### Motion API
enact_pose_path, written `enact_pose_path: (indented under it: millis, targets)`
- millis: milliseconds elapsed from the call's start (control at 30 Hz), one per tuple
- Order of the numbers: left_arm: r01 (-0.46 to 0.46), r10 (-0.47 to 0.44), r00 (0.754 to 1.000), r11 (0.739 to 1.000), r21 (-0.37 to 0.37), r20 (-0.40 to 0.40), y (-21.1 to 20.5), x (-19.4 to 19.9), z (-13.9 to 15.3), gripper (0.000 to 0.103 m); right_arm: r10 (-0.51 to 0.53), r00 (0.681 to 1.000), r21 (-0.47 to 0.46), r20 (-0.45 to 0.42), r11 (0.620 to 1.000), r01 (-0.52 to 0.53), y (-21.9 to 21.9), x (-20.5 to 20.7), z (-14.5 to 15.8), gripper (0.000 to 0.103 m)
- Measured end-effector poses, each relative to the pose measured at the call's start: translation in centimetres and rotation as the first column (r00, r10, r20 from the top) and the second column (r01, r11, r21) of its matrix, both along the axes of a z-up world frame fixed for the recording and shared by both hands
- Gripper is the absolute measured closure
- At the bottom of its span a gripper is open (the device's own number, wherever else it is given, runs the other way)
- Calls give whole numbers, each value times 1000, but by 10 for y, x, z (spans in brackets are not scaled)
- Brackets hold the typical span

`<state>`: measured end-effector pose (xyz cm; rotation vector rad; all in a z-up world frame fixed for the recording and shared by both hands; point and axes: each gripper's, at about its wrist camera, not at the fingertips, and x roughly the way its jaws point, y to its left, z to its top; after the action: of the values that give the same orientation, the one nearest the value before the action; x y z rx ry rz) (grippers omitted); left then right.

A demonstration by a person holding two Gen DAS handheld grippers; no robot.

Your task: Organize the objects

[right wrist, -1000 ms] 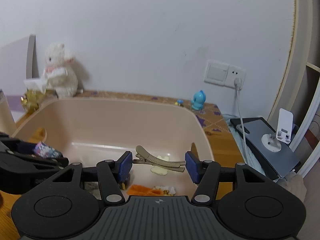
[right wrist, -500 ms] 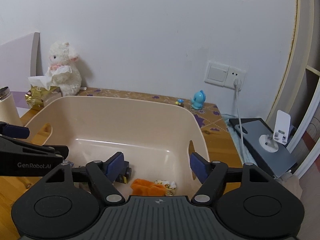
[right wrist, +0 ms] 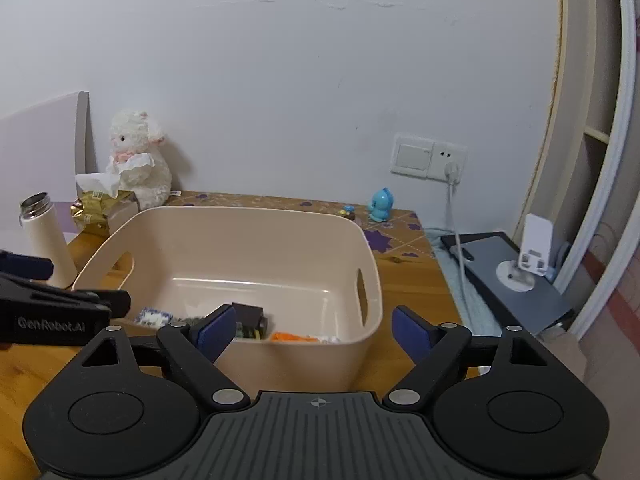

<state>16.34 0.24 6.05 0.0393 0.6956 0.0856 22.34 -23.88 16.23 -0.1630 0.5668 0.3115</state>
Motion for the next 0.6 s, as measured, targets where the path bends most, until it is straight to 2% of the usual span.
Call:
enact_pose_path:
  millis: [600]
  targets:
    - [19, -18, 1000, 1000, -24, 15, -14, -96, 15, 9, 40, 999, 24, 14, 999, -40, -25, -84, 19, 11]
